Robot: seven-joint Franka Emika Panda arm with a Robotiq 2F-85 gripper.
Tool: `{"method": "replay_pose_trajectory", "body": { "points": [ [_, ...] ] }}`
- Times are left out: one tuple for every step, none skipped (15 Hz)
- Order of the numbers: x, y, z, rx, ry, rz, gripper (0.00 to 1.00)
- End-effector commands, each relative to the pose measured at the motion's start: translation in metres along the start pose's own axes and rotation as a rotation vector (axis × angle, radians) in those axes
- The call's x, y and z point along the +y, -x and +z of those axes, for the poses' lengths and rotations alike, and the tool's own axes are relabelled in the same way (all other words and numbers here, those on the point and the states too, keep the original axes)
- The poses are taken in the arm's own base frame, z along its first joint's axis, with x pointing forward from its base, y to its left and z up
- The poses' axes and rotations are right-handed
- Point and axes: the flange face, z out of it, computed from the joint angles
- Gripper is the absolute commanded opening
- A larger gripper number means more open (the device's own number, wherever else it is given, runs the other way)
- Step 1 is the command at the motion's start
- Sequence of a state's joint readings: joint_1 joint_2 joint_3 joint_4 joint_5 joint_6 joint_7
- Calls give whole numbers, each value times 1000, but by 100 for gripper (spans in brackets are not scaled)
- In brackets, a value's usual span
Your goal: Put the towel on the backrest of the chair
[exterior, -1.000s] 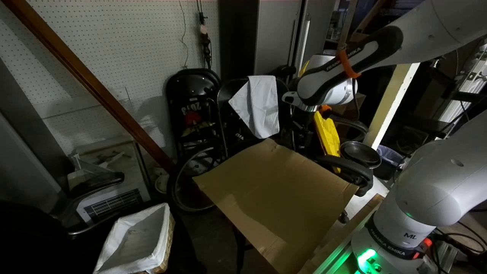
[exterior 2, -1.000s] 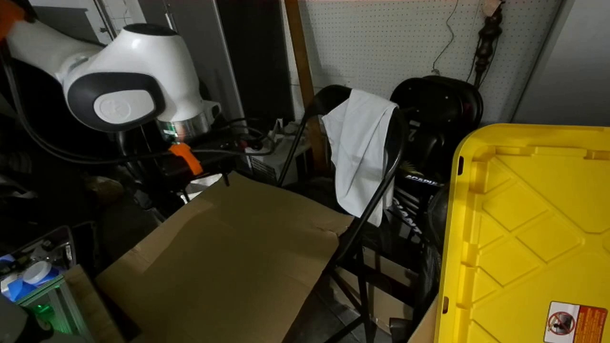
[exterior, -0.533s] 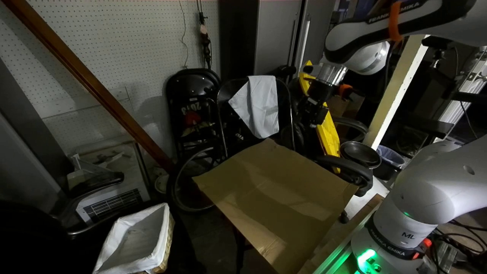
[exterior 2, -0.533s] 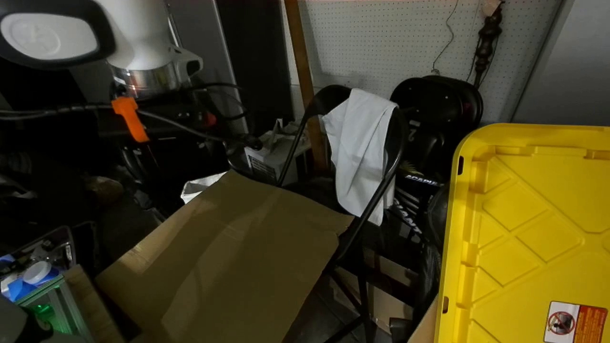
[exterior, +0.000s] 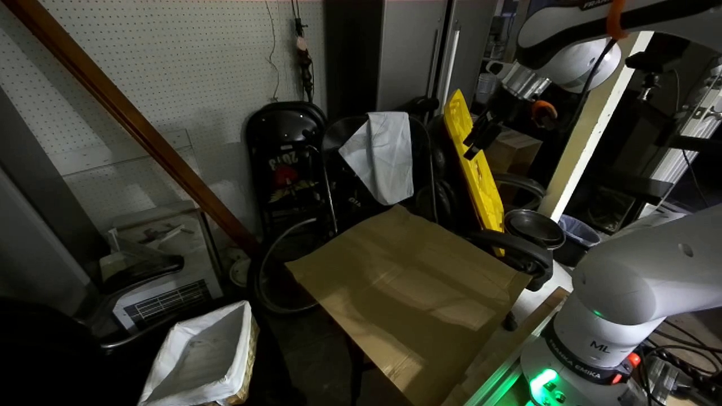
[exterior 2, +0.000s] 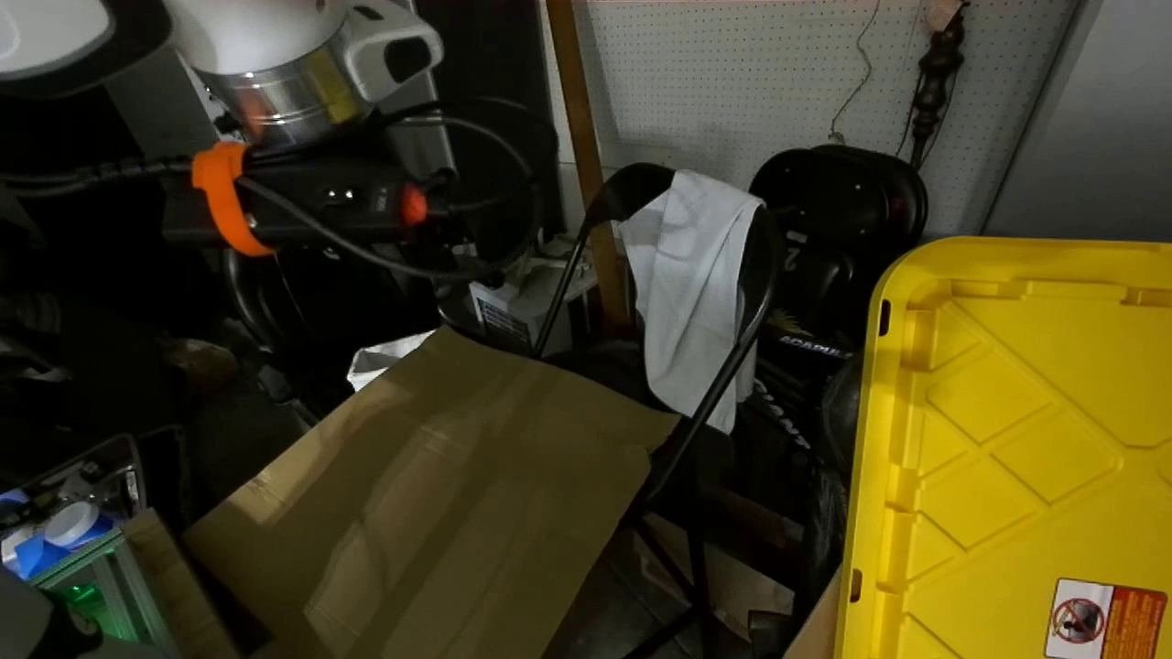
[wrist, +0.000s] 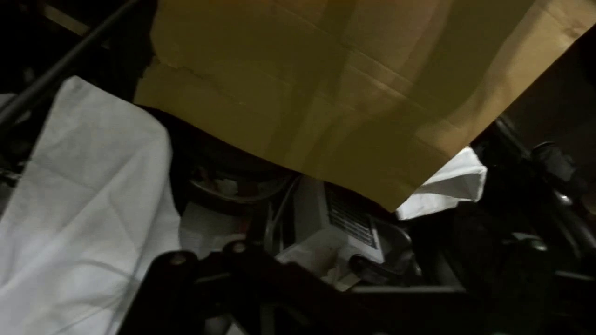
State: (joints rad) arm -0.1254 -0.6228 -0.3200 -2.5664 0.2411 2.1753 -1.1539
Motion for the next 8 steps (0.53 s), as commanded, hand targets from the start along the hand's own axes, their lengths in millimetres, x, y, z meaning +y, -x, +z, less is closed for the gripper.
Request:
{"method": "replay_pose_trajectory", "body": {
  "points": [
    [21,13,17,-65,124,123,100],
    [23,22,29,-101,145,144,100],
    [24,30,42,-130,170,168,100],
    [26,38,54,-168,183,195,100],
    [26,47,67,-222,169,220,100],
    [24,35,46,-148,149,173,100],
    [24,42,58,-184,145,193,100],
    [25,46,66,-202,141,204,100]
  ]
}}
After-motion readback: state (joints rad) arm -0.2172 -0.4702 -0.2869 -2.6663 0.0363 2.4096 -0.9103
